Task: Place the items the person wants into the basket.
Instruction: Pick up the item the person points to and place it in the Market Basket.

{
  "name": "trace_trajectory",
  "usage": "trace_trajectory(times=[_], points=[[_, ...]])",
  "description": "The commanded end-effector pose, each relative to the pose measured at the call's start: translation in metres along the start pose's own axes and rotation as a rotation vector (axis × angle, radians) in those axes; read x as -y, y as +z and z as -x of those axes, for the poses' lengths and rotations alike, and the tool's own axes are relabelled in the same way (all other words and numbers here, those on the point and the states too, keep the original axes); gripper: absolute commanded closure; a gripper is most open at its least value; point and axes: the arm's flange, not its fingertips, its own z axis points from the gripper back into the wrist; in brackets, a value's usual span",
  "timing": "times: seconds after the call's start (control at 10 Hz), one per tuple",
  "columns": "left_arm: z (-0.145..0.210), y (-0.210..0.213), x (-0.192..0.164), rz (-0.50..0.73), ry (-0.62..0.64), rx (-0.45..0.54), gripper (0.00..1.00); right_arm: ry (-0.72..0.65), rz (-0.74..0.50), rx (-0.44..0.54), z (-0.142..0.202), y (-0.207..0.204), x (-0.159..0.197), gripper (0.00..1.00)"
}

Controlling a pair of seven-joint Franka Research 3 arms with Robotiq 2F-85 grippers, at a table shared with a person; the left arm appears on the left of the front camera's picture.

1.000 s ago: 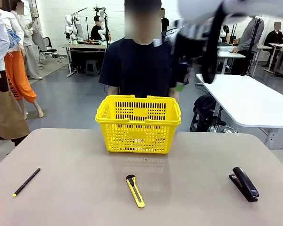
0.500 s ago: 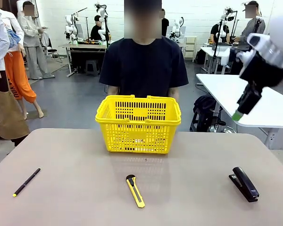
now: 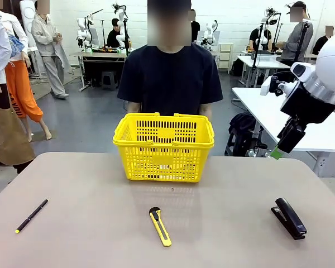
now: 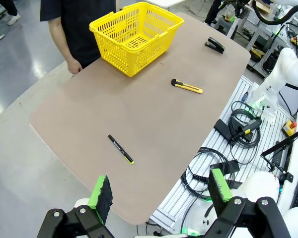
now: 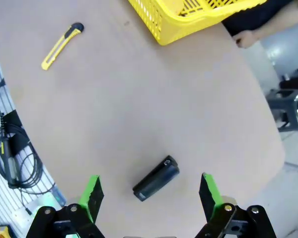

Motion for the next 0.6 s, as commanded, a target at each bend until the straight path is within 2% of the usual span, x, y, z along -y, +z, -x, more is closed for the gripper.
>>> trace_trajectory(times=[0.0,0.5], points=[[0.0012,0.0001,0.0013,0.007,-0.022,0.009,0.0,0.017,0.005,0.004,-0.0003,0.0059,-0.004,0.0],[0.0012,0.0001,0.0013,0.007,-0.022,0.009,0.0,0.013,0.005,0.011,-0.0022,0.0055,-0.0041,0.0]])
